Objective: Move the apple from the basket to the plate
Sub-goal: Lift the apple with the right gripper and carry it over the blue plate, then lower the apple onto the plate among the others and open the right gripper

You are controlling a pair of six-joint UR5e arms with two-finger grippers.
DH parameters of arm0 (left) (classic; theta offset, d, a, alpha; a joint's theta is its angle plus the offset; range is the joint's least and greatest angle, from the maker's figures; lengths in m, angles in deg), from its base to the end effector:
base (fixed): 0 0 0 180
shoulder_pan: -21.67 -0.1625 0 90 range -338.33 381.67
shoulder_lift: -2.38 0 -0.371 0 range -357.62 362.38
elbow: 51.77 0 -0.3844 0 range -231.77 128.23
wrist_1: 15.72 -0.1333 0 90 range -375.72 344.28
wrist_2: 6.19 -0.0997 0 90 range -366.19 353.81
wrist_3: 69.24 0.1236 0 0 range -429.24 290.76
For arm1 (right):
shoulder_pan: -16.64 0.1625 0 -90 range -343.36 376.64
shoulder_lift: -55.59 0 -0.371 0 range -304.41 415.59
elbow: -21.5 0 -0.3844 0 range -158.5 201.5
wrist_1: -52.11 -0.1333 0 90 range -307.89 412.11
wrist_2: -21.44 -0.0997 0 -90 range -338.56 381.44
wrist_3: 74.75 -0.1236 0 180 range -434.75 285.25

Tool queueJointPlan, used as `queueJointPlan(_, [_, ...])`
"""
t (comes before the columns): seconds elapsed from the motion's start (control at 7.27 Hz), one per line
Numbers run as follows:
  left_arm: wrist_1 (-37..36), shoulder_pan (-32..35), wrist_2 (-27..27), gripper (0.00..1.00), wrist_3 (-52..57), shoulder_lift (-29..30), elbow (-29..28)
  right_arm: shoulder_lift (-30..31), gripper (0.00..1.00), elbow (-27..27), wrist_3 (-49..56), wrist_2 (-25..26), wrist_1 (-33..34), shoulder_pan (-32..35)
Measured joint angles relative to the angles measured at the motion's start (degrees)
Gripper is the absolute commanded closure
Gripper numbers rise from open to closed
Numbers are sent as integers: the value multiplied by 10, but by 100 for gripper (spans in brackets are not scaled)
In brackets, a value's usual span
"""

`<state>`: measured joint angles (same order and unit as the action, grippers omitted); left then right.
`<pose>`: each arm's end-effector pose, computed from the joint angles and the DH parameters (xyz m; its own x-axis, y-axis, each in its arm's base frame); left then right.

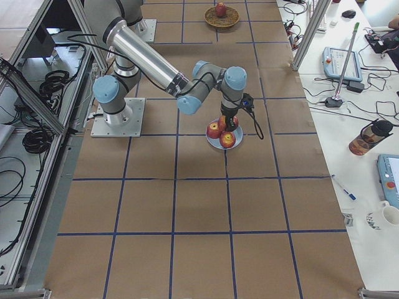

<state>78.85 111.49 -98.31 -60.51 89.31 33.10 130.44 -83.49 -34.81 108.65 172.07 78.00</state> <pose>-0.1273 -0.4683 0.4708 -0.9882 0.1461 -0.0461 0.1486 0.9873 -0.0570 -0.1311 -0.5308 0.2038 -0.9798 -0.1963 -0.0393 -0.1952 0.9803 -0.0288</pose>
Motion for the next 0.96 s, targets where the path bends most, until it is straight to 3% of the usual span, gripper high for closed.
queueJointPlan(0.83, [0,0,0,0,0,0,1,-9,39,-19,-40,-1,44,27])
queueJointPlan(0.96, [0,0,0,0,0,-1,2,-16,28,-18,-40,2,56,27])
